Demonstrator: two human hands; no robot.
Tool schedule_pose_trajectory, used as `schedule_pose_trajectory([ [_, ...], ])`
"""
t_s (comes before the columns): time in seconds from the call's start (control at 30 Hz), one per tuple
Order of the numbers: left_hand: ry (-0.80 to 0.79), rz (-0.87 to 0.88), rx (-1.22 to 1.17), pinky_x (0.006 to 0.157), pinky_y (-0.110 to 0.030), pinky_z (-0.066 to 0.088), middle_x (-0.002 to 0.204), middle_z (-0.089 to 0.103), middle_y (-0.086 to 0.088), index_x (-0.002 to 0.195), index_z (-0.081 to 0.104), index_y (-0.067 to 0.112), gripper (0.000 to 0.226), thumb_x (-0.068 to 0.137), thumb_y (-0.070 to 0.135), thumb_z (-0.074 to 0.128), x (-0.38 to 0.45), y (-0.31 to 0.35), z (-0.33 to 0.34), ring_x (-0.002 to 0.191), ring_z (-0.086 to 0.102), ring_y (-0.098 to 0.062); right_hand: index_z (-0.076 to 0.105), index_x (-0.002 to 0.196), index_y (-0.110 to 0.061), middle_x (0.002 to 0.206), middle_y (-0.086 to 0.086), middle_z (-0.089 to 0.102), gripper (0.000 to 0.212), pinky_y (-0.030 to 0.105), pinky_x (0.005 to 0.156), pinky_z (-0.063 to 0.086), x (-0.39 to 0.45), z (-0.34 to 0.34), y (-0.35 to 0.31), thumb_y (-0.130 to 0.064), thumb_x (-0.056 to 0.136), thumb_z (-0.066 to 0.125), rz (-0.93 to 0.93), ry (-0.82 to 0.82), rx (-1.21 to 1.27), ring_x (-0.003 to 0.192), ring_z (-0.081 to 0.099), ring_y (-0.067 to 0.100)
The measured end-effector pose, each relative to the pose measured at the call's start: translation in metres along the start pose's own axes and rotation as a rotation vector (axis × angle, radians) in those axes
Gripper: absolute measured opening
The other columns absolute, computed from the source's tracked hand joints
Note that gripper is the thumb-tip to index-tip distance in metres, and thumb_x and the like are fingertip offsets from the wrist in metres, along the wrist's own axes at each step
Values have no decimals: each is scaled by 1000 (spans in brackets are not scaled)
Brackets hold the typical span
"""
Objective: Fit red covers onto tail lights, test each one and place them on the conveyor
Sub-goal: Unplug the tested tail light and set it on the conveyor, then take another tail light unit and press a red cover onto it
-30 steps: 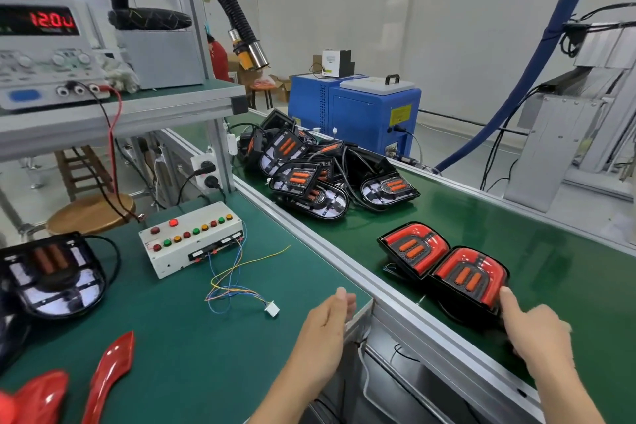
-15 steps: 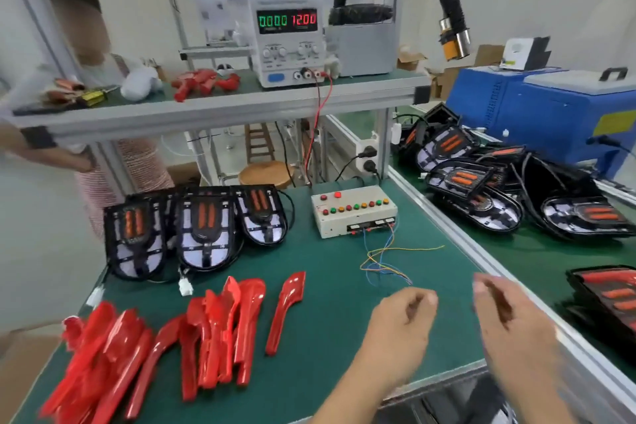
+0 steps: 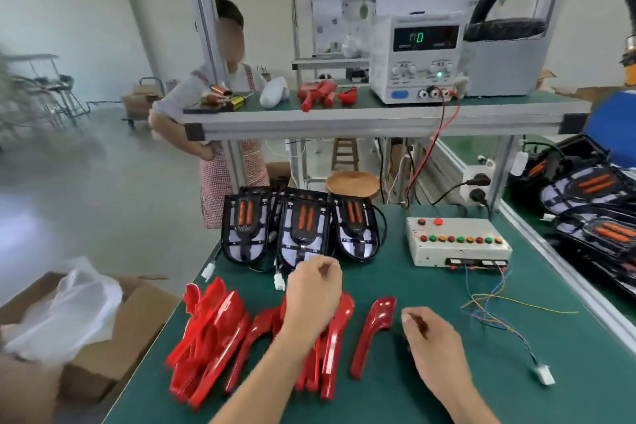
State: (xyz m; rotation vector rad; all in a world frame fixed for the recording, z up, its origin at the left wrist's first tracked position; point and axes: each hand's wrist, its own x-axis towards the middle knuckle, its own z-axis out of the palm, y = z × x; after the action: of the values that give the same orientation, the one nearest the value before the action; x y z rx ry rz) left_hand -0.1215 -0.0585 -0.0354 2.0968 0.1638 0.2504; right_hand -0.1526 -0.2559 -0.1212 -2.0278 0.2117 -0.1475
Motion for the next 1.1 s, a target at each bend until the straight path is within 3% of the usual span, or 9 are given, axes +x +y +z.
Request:
schedule_pose_trajectory([
  [0.13, 34, -73, 103, 60, -28, 43, 69, 68, -10, 80, 70, 10, 25, 96, 19, 53, 39, -18, -19, 59, 52, -19, 68, 85, -36, 68, -12, 70, 14, 30, 72, 53, 10, 3, 1, -33, 97, 61, 16, 32, -42, 71, 68, 11],
  [0.27, -119, -86, 145, 57, -26, 42, 65, 64, -2, 67, 62, 18, 31, 96, 22, 53, 61, -18, -4, 55, 52, -17, 66, 82, -30, 67, -11, 68, 18, 25, 60, 45, 40, 9, -15, -30, 99, 59, -26, 84, -64, 67, 65, 10],
  [0.43, -255, -138, 228, 63, -35, 49, 69, 56, -11, 71, 55, 6, 33, 98, 24, 52, 86, -7, 32, 65, 55, -26, 69, 102, -17, 93, -5, 64, 14, 30, 76, 40, 104, 18, -46, -23, 99, 57, -141, 94, -177, 86, 57, 13],
  [0.53, -102, -138, 259, 60, -30, 41, 71, 54, -2, 72, 51, 13, 28, 97, 25, 53, 97, -3, 42, 65, 51, -24, 69, 107, -12, 98, 0, 63, 18, 31, 80, 42, 133, 28, -59, -20, 98, 56, -165, 44, -235, 95, 57, 18],
  [0.6, 110, -122, 250, 69, -32, 40, 92, 52, 3, 91, 55, 17, 12, 97, 28, 56, 102, -2, 36, 84, 55, -21, 69, 104, -15, 96, -3, 64, 16, 31, 78, 42, 141, 38, -69, -21, 98, 56, -185, 23, -231, 93, 57, 16],
  [0.67, 265, -117, 341, 81, -34, 41, 112, 47, -2, 112, 51, 17, 20, 96, 28, 59, 112, -9, 25, 106, 53, -25, 69, 98, -18, 93, -4, 70, 14, 34, 79, 48, 144, 51, -76, -22, 98, 56, -185, -21, -189, 92, 63, 18],
  [0.77, 372, -179, 456, 96, -43, 42, 129, 44, -11, 122, 46, 11, 31, 97, 24, 57, 122, -24, 8, 121, 45, -33, 69, 92, -21, 88, -2, 73, 16, 38, 83, 54, 141, 72, -87, -27, 97, 54, -137, -150, -166, 87, 69, 22],
  [0.9, 284, -269, 499, 99, -44, 42, 138, 46, -14, 130, 41, 9, 33, 102, 25, 48, 123, -43, 3, 128, 47, -35, 69, 91, -14, 87, 5, 74, 24, 41, 84, 56, 138, 96, -97, -31, 97, 55, -123, -253, -200, 86, 71, 26],
  [1.1, 164, -326, 427, 77, -35, 40, 130, 57, -14, 124, 49, 8, 23, 102, 17, 48, 124, -53, -1, 116, 60, -33, 65, 95, -2, 88, 15, 72, 26, 50, 81, 58, 132, 116, -104, -26, 94, 55, -64, -321, -136, 85, 71, 32],
])
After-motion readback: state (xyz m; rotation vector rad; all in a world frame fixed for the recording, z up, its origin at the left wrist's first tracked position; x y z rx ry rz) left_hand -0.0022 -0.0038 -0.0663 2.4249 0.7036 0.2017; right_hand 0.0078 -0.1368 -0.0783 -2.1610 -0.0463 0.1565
